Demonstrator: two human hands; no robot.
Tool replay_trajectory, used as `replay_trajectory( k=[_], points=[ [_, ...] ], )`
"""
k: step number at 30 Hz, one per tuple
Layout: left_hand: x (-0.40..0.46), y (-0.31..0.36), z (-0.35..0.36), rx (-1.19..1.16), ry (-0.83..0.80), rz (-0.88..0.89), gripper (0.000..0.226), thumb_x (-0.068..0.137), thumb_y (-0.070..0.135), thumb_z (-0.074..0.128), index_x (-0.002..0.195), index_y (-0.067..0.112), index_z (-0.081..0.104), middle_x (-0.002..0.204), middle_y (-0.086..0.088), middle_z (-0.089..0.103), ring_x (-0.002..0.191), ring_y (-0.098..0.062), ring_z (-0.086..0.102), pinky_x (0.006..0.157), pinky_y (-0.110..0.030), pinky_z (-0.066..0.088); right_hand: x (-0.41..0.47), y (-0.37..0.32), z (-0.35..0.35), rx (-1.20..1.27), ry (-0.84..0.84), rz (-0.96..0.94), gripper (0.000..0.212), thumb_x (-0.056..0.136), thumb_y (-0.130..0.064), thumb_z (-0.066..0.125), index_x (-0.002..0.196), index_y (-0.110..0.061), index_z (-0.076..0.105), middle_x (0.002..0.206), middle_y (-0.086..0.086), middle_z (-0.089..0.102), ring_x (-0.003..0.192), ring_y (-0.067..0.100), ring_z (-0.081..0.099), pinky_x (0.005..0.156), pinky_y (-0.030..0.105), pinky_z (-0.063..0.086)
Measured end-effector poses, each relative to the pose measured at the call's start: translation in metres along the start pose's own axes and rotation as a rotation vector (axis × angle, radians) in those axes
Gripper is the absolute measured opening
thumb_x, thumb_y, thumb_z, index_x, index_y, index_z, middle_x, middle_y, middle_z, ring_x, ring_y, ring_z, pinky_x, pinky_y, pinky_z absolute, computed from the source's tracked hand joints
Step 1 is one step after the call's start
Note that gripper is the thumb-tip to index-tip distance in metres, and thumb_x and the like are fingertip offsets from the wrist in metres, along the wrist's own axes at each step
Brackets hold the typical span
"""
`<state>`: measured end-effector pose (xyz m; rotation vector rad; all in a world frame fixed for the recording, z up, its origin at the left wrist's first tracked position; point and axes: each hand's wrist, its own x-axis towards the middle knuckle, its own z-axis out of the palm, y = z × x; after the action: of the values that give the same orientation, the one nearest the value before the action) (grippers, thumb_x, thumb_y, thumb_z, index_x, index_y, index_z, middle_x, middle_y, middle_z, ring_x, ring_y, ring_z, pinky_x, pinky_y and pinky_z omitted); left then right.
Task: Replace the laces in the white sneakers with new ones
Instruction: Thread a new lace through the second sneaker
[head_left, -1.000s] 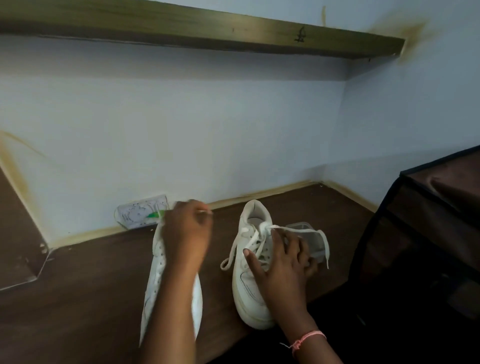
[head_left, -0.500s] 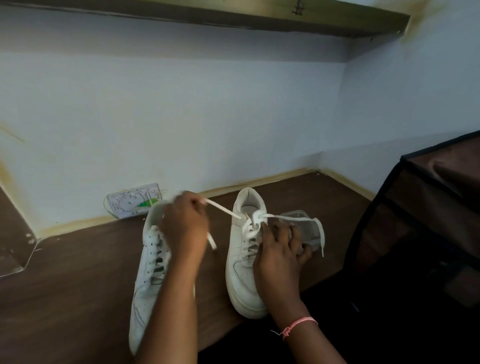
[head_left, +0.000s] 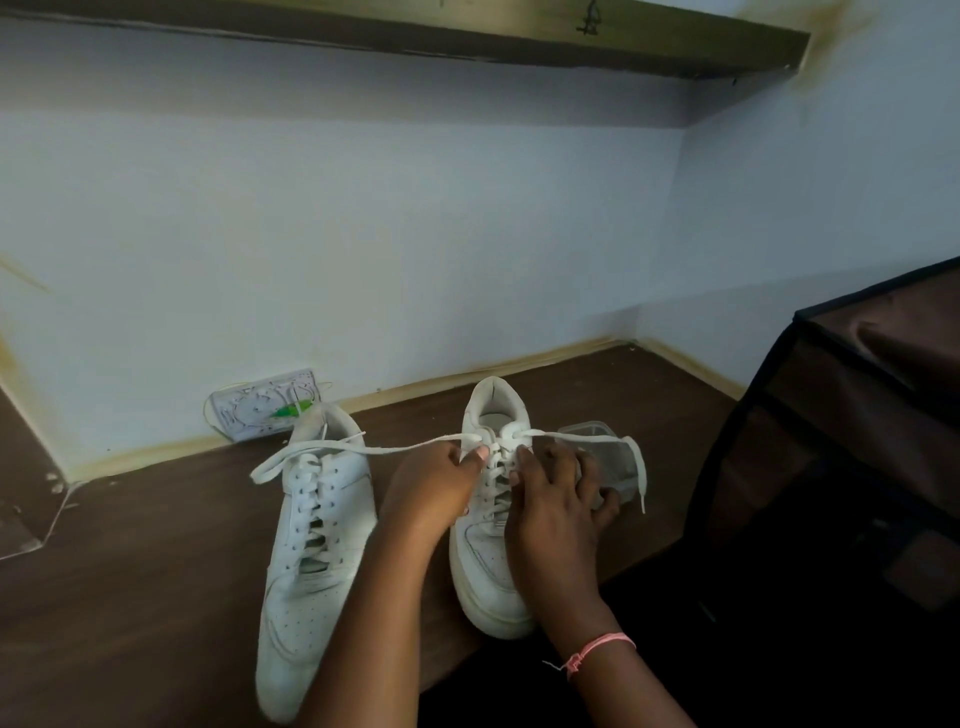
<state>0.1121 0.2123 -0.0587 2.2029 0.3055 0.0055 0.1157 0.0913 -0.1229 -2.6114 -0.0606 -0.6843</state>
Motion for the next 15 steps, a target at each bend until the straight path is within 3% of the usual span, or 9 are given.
replay_trajectory(
  k=[2, 4, 8, 12, 15],
  points=[
    [0.010, -0.012, 0.013, -0.148, 0.149, 0.046, 0.027, 0.096, 0.044, 0.053, 0.090, 0.023, 0.069, 0.079, 0.001, 0.069, 0.069, -0.019, 0.065, 0.077, -0.044, 0.058, -0.001, 0.001, -0.001, 0.013, -0.022, -0.011, 0.036, 0.099, -0.037, 0.041, 0.131, -0.030, 0.054, 0.141, 0.004, 0.044, 0.135, 0.026, 0.020, 0.105, 0.061, 0.020],
    [0.018, -0.017, 0.018, -0.420, 0.277, 0.064, 0.017, 0.093, 0.042, 0.061, 0.089, 0.029, 0.072, 0.071, 0.003, 0.068, 0.065, -0.016, 0.062, 0.074, -0.046, 0.057, 0.002, 0.003, -0.005, 0.047, -0.049, 0.004, 0.035, 0.100, -0.042, 0.041, 0.130, -0.032, 0.055, 0.137, 0.003, 0.046, 0.133, 0.026, 0.025, 0.105, 0.057, 0.020],
    [0.028, -0.020, 0.022, -0.742, 0.339, 0.065, 0.010, 0.091, 0.034, 0.067, 0.089, 0.034, 0.077, 0.071, 0.005, 0.065, 0.066, -0.008, 0.055, 0.065, -0.033, 0.048, 0.020, 0.006, -0.019, 0.062, -0.007, 0.193, 0.035, 0.097, -0.048, 0.041, 0.111, -0.030, 0.067, 0.123, 0.004, 0.053, 0.120, 0.026, 0.031, 0.098, 0.048, 0.022],
    [0.034, -0.020, 0.018, -0.736, 0.341, 0.139, 0.017, 0.094, 0.034, 0.063, 0.090, 0.045, 0.077, 0.072, 0.006, 0.059, 0.069, -0.006, 0.051, 0.066, -0.029, 0.044, 0.045, -0.001, -0.015, 0.120, -0.133, 0.305, 0.038, 0.093, -0.055, 0.043, 0.092, -0.030, 0.072, 0.118, 0.003, 0.054, 0.120, 0.028, 0.036, 0.103, 0.050, 0.027],
    [0.035, -0.014, 0.008, -0.685, 0.394, 0.272, 0.019, 0.094, 0.030, 0.063, 0.092, 0.044, 0.076, 0.068, 0.016, 0.063, 0.063, 0.001, 0.049, 0.064, -0.027, 0.041, 0.072, -0.018, -0.018, 0.524, -0.206, 0.439, 0.029, 0.079, -0.061, 0.056, 0.083, -0.035, 0.068, 0.101, -0.001, 0.064, 0.112, 0.030, 0.054, 0.100, 0.057, 0.040]
  ],
)
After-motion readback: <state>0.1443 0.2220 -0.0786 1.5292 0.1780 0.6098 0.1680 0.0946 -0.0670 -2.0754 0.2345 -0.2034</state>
